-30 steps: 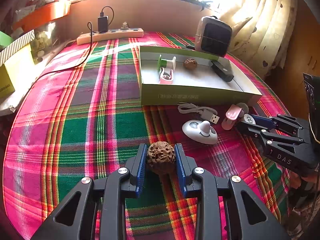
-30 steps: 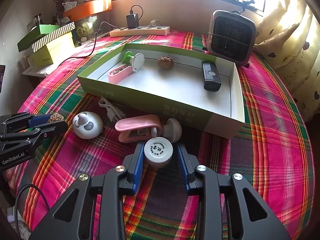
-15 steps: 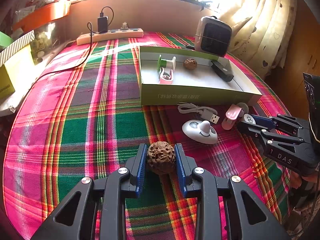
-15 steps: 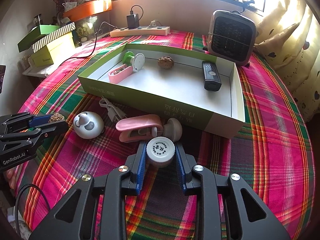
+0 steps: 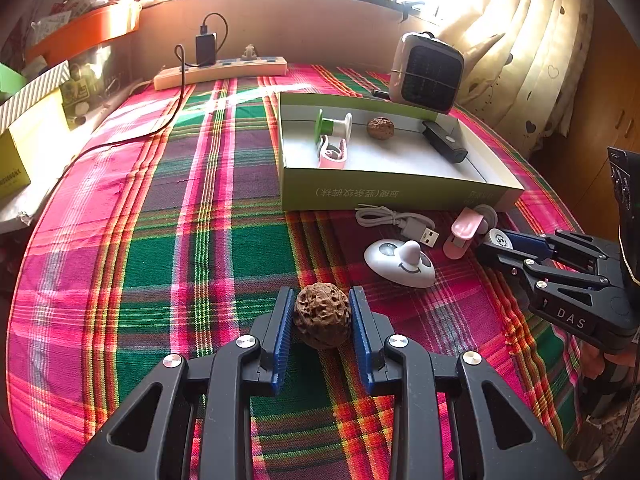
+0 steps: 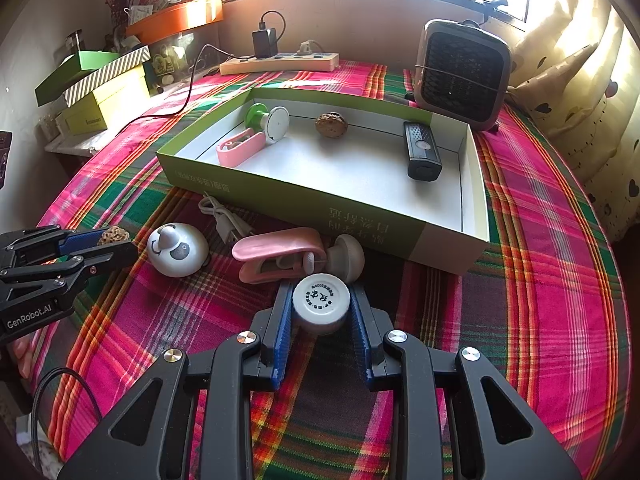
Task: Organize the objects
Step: 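Carry the walnut and white container over the open box with both grippers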
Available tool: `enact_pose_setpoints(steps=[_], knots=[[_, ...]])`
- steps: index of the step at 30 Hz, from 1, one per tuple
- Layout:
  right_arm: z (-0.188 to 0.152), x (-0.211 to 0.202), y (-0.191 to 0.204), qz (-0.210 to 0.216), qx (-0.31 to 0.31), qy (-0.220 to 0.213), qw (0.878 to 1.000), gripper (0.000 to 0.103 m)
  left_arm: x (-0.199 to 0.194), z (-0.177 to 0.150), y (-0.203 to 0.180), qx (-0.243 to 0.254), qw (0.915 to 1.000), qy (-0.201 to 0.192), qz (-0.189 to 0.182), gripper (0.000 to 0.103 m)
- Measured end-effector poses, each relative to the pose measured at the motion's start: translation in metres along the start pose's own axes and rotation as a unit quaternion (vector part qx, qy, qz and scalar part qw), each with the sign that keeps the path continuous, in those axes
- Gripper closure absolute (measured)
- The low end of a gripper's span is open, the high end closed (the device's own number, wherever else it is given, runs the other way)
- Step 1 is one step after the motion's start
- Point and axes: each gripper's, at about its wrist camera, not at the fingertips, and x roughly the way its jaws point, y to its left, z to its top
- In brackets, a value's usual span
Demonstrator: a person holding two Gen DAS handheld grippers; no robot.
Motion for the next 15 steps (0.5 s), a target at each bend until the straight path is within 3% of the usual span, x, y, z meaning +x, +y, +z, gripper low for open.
enact_pose_setpoints(steps=[15], knots=[[0.0029, -0.0102, -0.0022, 0.01, 0.01, -0.013, 1.0, 0.075, -0.0076, 0.0068, -0.0025, 0.007, 0.9999, -0.007, 0.004, 0.077]])
